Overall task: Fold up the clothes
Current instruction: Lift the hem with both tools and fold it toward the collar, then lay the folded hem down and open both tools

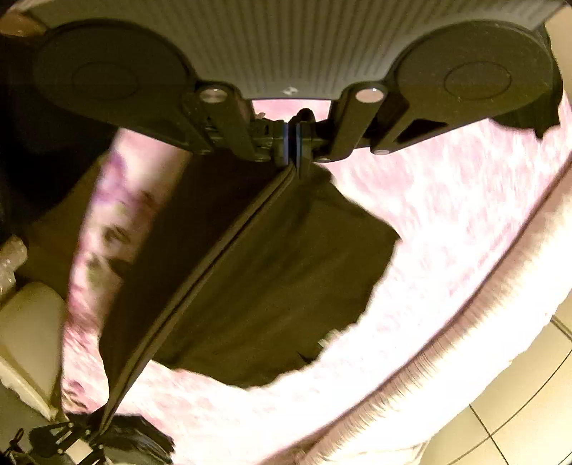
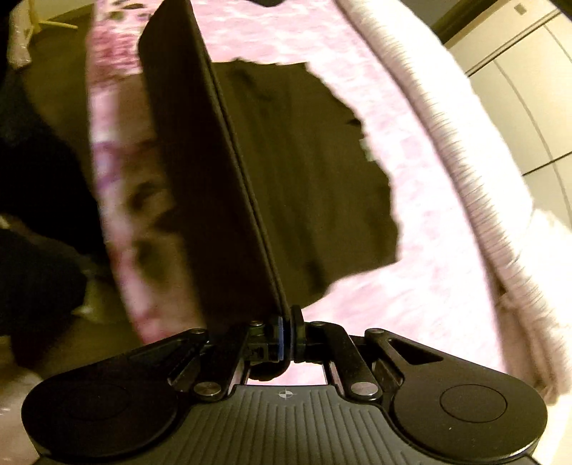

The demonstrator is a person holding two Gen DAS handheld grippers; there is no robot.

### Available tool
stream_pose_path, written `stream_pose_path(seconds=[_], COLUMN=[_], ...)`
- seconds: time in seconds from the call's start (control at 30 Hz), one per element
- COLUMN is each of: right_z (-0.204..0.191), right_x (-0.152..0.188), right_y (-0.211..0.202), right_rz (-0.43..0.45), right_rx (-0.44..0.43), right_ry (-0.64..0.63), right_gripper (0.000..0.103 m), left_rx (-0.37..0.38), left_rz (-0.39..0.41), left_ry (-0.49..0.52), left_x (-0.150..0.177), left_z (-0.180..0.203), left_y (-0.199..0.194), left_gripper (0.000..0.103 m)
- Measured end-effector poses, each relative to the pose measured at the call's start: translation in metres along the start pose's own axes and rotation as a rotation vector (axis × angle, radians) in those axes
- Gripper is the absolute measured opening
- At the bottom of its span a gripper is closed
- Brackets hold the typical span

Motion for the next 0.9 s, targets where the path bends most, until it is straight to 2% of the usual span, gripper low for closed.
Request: stream_pose_path(seconds=[0.2, 0.4, 0.5, 0.77, 0.9], right_z=[0.072, 0.133, 0.162, 0.233, 0.259], right_x=[-0.034, -0.059, -0.065, -0.079, -0.084], right_y=[0.063, 0.123, 0.147, 0.219, 0.257], right_rz=[-0.077, -0.141, -0.146, -0.141, -0.136], right_rx=[-0.008, -0.038, -0.059, -0.131, -0.193], right_ry=[0.056, 0.099, 0.11, 0.085, 0.121], right_gripper=[0.001, 0.001, 0.001, 0.001, 0.001], left_rx=[0.054, 0.086, 0.105, 0.092, 0.093], left_rz=[-0.001, -0.048, -0.069, -0.137, -0.175], left_ry=[-0.007, -0.025, -0.057, -0.126, -0.147], left_x=[-0.029, -0.042, -0.049, -0.078, -0.084], left_z=[-0.082, -0.132, -0.152, -0.191, -0.206], left_y=[0.074, 0.132, 0.153, 0.209, 0.239], left_gripper=[0.002, 0.002, 0.002, 0.002, 0.002])
Point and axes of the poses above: each gripper's, at about its wrist camera, not at the fingertips, and y roughly the way its jaws point, z to its right, x to its underside, the point moved 7 cm from there along y, roughly the way its jaws point, and after that the axes turned 5 degrees about -z, right-handed, at the moved point
